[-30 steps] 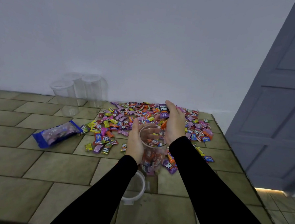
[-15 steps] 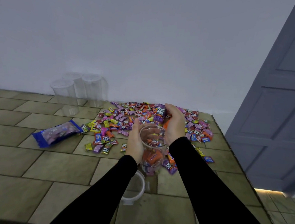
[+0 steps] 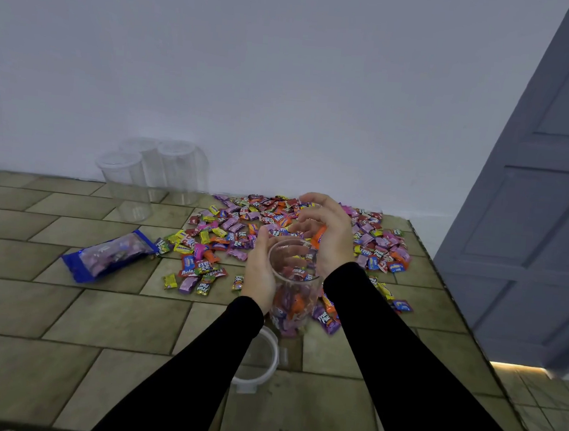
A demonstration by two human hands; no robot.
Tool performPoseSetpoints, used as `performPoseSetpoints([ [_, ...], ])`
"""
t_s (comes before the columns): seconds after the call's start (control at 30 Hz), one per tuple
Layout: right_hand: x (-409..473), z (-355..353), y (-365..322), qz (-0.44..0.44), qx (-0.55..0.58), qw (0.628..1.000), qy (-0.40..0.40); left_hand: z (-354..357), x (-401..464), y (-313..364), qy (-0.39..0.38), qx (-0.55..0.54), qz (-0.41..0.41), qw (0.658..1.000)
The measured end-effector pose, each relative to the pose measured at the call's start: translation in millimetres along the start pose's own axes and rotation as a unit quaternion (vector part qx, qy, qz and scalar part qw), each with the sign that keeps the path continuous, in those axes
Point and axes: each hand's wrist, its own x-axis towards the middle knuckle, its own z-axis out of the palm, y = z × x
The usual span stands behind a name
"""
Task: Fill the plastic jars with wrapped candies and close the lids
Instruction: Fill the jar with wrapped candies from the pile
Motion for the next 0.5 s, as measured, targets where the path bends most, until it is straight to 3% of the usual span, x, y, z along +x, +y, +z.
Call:
performPoseSetpoints([
  [0.3, -1.4, 2.4, -1.5, 0.012, -0.072, 0.993, -0.097, 0.6, -5.7, 6.3, -0.033, 0.012, -0.008, 0.999],
  [0.5, -4.2, 6.1, -3.4, 0.015, -0.1, 0.988, -0.113, -1.6, -8.0, 12.7, -0.045, 0.026, -0.021, 0.998],
])
